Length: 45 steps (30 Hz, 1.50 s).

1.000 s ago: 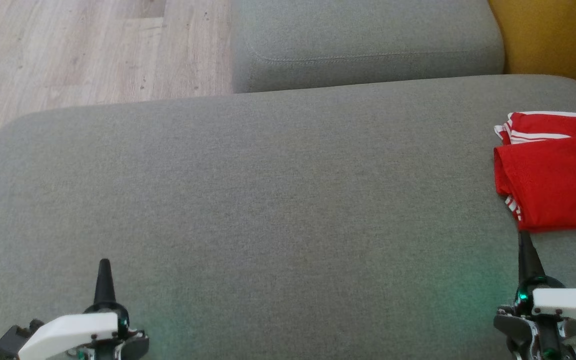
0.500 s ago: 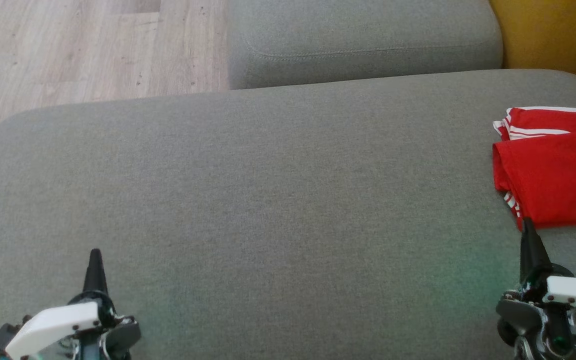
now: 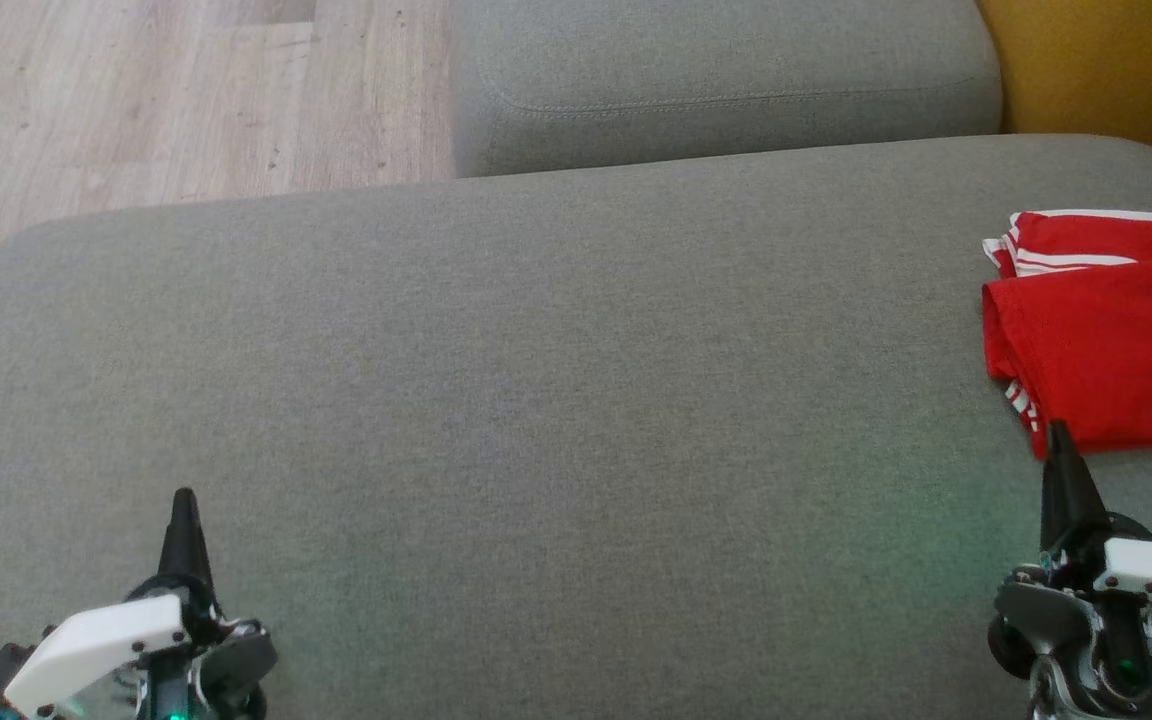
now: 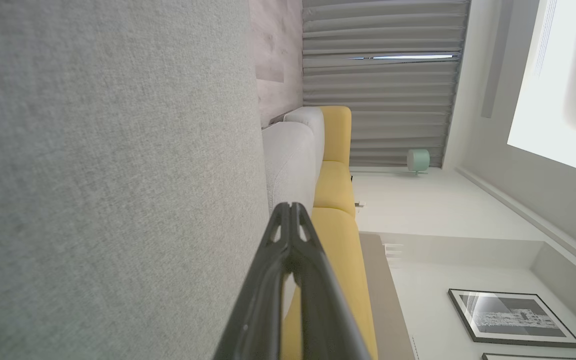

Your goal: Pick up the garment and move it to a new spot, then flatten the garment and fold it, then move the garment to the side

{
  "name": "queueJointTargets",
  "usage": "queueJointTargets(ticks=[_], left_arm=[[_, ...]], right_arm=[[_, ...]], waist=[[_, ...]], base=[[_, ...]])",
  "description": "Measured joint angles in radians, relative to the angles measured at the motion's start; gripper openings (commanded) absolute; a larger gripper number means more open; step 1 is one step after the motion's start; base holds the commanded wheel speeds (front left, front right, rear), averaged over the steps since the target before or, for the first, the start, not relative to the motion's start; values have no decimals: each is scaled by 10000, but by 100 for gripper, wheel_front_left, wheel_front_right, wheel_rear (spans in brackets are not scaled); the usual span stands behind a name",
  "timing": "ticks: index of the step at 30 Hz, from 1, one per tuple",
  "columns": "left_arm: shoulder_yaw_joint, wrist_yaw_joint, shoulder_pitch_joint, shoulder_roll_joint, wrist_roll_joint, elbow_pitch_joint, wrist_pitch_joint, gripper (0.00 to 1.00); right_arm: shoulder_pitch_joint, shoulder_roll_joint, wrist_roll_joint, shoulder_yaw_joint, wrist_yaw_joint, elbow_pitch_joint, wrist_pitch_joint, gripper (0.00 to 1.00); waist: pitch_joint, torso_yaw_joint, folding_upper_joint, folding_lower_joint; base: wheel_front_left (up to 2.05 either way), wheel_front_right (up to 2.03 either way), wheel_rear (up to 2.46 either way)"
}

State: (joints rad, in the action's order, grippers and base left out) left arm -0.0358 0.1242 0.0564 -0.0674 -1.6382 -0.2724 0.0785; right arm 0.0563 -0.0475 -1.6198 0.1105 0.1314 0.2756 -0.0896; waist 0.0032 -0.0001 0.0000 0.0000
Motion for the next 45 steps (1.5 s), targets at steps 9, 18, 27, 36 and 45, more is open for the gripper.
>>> queueJointTargets(ticks=[9,18,27,36,45], left_arm=[[-21,0,0,15,2,-2,8,0],[-56,0,0,48,4,-2,82,0],[-142,0,1,79,17,-2,84,0],[-219,0,1,94,17,-2,98,0],[-242,0,1,104,21,-2,140,0]], right_arm=[[0,0,0,19,0,0,-2,0],[0,2,2,52,0,0,-33,0],[0,2,2,71,0,0,-90,0],[0,2,4,94,0,0,-90,0],[0,4,4,127,0,0,-92,0]], waist=[[-1,0,0,0],[-1,1,0,0],[-1,1,0,0],[-1,1,0,0],[-1,1,0,0]], base=[[0,0,0],[0,0,0],[0,0,0],[0,0,0],[0,0,0]])
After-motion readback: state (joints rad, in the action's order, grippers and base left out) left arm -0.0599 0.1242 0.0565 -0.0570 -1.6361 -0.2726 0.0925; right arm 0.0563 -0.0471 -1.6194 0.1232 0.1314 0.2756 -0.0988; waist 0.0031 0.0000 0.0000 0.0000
